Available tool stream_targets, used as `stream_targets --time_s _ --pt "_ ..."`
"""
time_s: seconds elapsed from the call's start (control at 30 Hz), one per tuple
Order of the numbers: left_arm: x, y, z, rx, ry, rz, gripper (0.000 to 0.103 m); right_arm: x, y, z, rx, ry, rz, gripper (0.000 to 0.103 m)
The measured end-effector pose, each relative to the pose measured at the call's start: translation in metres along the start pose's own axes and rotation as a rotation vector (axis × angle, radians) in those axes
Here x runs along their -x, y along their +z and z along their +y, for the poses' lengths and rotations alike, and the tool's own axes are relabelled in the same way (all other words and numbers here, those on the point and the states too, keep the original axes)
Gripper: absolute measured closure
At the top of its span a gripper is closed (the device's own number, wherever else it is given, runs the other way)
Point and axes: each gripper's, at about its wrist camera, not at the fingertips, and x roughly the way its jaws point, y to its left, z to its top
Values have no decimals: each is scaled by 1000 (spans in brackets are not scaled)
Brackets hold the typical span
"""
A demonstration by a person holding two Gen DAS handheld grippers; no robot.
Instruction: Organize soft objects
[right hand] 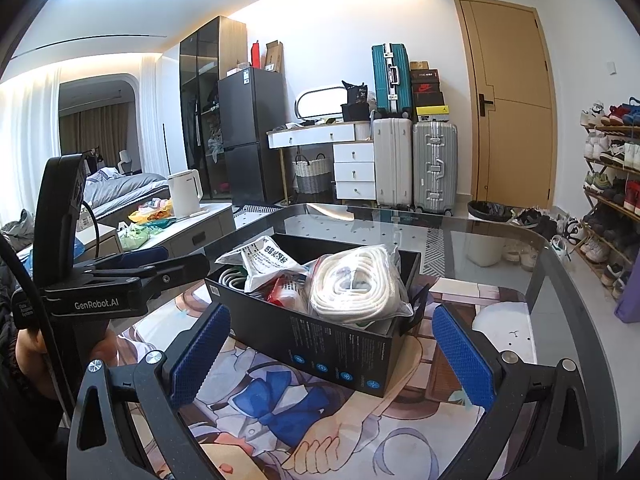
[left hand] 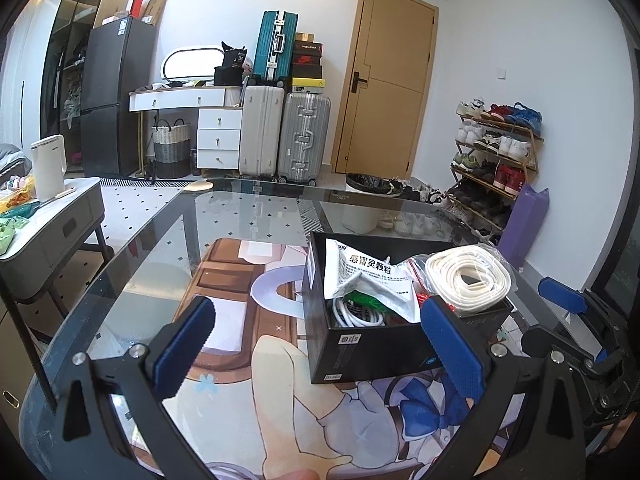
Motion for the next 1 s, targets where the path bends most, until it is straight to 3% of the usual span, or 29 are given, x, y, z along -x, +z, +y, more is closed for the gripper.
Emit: stream_targets --time_s 1.0 --pt "-2 -7 -11 -68 16 -24 0 -2 -4 -2 -7 -13 8 1"
